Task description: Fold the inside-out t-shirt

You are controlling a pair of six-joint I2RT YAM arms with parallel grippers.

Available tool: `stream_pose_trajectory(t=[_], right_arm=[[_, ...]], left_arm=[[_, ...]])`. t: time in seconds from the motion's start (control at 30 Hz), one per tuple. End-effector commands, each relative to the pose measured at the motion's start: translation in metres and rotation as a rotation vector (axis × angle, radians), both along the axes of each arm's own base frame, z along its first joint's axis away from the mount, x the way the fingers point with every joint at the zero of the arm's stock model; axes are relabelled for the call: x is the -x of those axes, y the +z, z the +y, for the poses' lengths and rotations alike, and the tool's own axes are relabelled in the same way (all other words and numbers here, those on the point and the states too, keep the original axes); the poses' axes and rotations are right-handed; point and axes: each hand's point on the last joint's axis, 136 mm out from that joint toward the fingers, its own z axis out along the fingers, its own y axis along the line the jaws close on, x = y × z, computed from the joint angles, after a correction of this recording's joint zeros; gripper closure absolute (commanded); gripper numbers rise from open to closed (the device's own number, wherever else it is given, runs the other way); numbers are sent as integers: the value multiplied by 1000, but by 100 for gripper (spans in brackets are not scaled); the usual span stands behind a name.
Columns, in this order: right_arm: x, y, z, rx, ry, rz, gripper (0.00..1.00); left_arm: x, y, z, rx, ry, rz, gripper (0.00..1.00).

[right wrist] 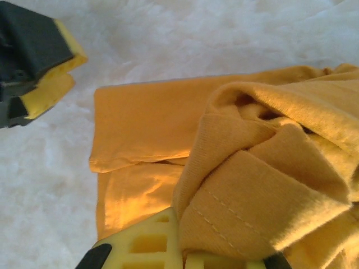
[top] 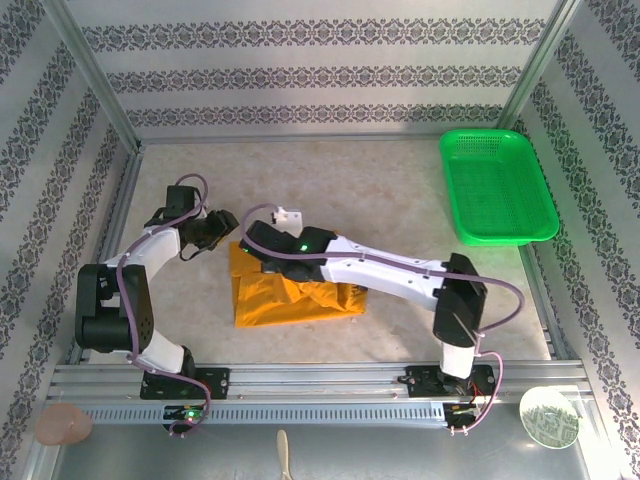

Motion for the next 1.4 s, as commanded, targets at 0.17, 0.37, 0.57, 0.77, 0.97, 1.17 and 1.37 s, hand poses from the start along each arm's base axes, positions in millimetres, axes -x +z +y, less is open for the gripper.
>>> stream_pose_trajectory(t=[0.17,0.37,0.57,0.77,0.97,1.17,1.37], right_arm=[[13,31,67,-87,245,7,44],[-2,72,-11,-122,216,-75,42],[-21,20,-112,-146,78,12,40],[-38,-33,-151,-311,46,118,34],[-48,-66,-142,-395,103,207,34],[-55,-98,-137,-401,82,260,33],[-60,-126,-133,-401,55,307,35]], left_arm=[[-5,-6,11,44,5,-3,52],[-1,27,12,46,4,-77,51],[45,59,-22,57,-49,-136,53],[104,42,-89,-54,-255,-106,53],[122,15,-100,-310,-401,-66,53],[122,0,-109,-363,-466,-46,53],[117,-13,-118,-392,-498,-34,52]])
